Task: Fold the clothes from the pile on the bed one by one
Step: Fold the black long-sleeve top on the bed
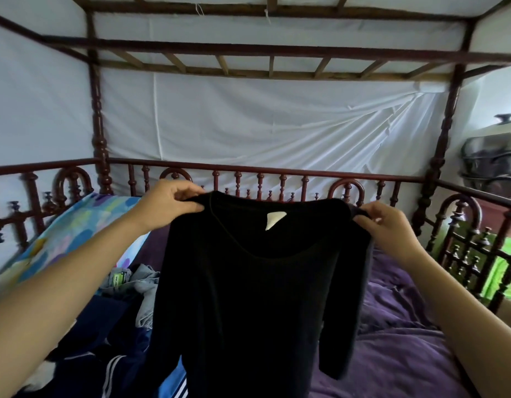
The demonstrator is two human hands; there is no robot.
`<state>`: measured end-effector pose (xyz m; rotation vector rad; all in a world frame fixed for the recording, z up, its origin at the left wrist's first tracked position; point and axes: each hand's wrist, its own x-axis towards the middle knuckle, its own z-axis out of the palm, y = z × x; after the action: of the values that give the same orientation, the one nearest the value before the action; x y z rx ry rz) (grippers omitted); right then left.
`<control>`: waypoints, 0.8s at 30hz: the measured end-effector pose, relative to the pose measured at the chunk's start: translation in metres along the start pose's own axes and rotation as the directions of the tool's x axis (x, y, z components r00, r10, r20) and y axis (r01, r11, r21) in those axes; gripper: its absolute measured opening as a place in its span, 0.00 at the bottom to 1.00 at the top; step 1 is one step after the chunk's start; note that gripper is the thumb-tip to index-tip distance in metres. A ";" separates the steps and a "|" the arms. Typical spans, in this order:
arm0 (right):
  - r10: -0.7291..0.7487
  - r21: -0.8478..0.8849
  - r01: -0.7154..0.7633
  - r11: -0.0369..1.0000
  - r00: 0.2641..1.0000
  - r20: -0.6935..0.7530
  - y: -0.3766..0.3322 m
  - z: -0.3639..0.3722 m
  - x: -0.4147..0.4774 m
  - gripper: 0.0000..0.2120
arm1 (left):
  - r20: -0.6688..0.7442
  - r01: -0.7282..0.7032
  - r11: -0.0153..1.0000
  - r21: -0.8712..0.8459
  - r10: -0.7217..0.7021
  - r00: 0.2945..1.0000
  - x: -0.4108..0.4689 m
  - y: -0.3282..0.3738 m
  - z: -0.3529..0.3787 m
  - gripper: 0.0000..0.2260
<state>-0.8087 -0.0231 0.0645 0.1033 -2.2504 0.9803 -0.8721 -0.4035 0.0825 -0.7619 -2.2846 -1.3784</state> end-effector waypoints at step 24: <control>0.340 -0.470 -0.172 0.866 0.891 0.300 0.112 0.012 -0.062 0.09 | 0.229 0.337 0.925 0.177 -0.371 0.900 -0.038 -0.084 0.103 0.10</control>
<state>-0.8032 0.0377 -0.0492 -0.2409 -2.8449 0.5967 -0.8970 -0.3539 -0.0437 -0.5233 -2.8026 -1.3162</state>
